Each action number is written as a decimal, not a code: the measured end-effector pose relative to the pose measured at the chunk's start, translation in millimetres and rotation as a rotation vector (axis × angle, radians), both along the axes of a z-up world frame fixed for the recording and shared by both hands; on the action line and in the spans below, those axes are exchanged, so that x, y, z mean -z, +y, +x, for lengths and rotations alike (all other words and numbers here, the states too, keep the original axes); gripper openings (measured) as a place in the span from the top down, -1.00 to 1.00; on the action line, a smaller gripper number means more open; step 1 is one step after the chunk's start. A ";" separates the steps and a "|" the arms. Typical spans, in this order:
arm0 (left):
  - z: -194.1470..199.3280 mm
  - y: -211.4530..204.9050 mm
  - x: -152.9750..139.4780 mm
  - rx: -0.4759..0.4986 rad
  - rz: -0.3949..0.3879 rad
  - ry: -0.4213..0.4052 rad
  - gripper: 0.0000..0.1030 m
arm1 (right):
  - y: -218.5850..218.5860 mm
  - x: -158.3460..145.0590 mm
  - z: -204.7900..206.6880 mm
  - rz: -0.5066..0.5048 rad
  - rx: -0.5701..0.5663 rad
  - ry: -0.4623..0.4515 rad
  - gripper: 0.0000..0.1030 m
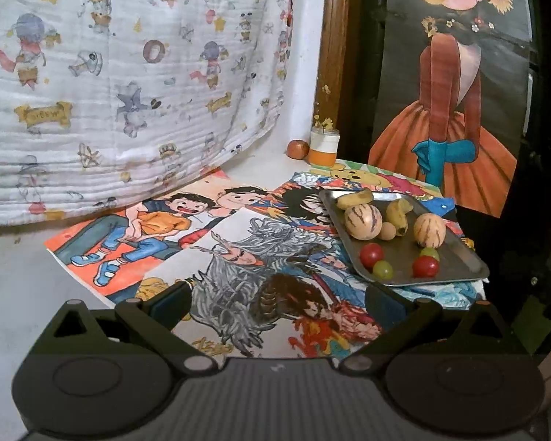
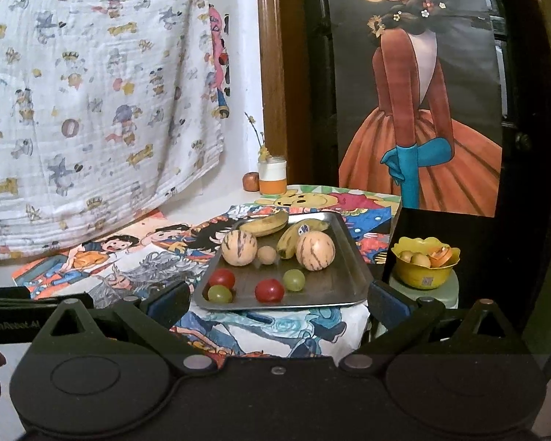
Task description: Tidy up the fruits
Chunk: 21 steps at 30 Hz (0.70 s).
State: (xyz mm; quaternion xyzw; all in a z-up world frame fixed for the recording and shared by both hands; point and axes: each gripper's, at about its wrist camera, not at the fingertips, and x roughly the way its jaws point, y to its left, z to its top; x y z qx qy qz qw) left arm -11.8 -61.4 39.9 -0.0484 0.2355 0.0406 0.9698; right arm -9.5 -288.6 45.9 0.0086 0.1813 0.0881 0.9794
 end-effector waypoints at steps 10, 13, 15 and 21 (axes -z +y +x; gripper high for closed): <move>-4.3 1.9 12.8 0.010 0.000 -0.011 -0.99 | 3.5 12.3 0.8 -0.008 -0.004 -0.009 -0.99; -4.4 3.5 15.6 0.010 0.004 -0.013 -0.99 | 4.0 15.0 2.7 -0.007 0.000 -0.001 -0.99; -4.0 4.8 18.0 0.005 0.004 -0.009 -0.99 | 4.7 16.3 4.0 -0.007 -0.003 0.003 -0.99; -2.3 8.0 22.6 0.003 0.000 0.001 -0.99 | 7.8 20.3 7.3 -0.012 -0.012 0.017 -0.99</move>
